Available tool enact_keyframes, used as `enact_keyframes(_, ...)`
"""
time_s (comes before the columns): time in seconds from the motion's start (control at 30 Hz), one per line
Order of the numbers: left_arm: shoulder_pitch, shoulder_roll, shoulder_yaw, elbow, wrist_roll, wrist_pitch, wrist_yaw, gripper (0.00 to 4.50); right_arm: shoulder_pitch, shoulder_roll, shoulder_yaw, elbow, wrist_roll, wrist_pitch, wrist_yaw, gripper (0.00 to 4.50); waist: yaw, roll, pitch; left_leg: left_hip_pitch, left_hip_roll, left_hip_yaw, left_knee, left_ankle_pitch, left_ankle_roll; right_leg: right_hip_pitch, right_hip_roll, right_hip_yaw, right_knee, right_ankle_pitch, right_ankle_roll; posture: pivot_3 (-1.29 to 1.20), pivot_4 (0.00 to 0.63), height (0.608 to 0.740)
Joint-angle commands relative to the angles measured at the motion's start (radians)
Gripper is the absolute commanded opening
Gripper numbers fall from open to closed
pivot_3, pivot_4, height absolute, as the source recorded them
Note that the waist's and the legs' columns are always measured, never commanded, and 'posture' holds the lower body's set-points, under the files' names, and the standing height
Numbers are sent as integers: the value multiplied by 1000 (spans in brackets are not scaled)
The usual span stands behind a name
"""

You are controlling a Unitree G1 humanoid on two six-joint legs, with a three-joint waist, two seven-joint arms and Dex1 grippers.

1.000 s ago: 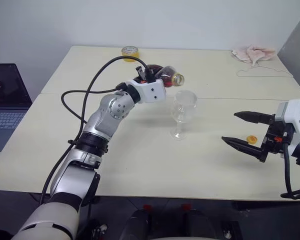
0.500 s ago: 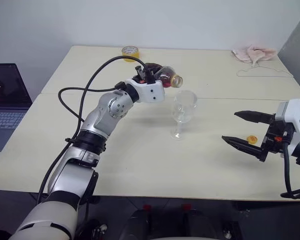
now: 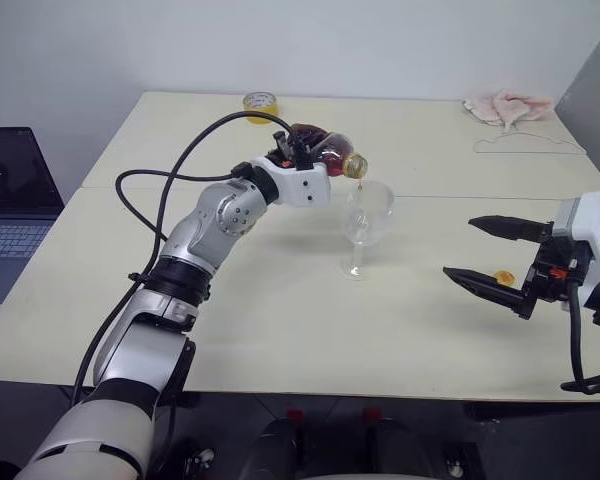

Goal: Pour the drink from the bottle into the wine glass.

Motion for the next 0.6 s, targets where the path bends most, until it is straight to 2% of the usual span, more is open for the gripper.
enact_keyframes(0.03, -44, 14, 8, -18, 1, -30, 24, 940, -16, -2, -33, -25, 14, -12, -8, 4500, 0, 0, 0, 0, 0, 0, 0, 0, 0, 0, 0, 0, 0, 0, 0, 0, 150, 740)
enact_keyframes(0.6, -97, 46, -14, 47, 41, -97, 56, 940, -14, -1, -33, -23, 10, -14, -8, 4500, 0, 0, 0, 0, 0, 0, 0, 0, 0, 0, 0, 0, 1, 0, 0, 0, 150, 740)
